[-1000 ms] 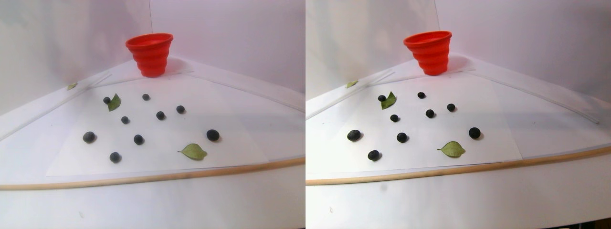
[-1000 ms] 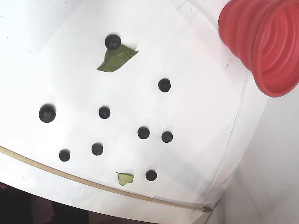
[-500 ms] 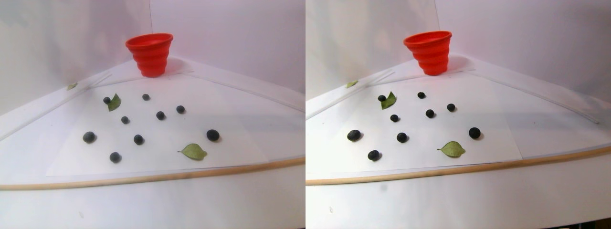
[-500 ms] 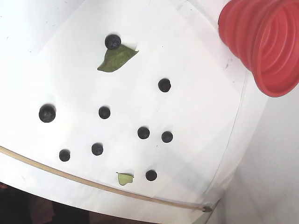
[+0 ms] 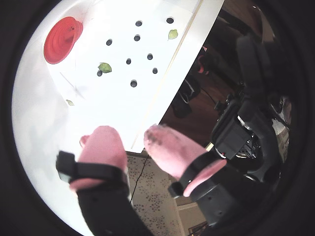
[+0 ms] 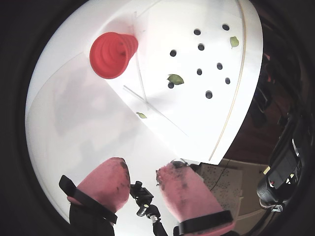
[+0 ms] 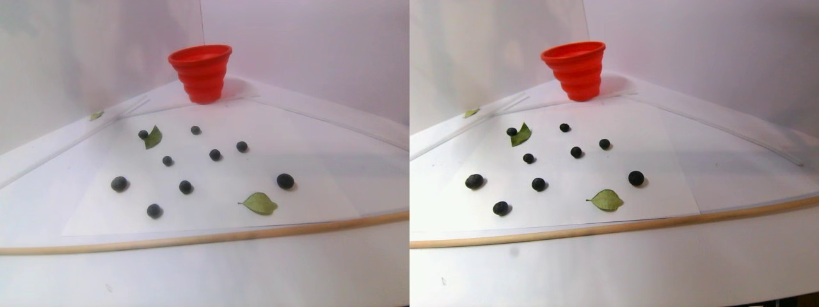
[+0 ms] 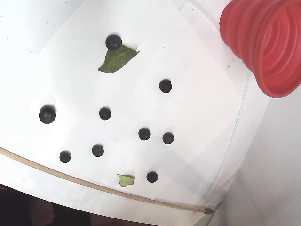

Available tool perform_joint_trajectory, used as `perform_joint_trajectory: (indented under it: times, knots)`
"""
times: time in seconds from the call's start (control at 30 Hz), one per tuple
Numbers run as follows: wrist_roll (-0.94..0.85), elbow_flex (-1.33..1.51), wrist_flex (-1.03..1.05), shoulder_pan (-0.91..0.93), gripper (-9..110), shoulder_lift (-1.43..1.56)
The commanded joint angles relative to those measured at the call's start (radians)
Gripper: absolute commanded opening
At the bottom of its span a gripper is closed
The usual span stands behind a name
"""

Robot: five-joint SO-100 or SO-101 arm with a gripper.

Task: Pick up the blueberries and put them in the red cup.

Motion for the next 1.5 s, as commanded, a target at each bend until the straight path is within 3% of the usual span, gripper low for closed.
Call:
perform_joint_trajectory:
  times: [0.0, 1.37, 1.47]
  knots:
    - [0.005, -0.018, 0.003, 0.018, 11, 0.038]
    - [-0.008, -0.058, -0.006, -0.041, 11, 0.038]
    - [-0.046, -0.041, -0.083, -0.086, 12, 0.026]
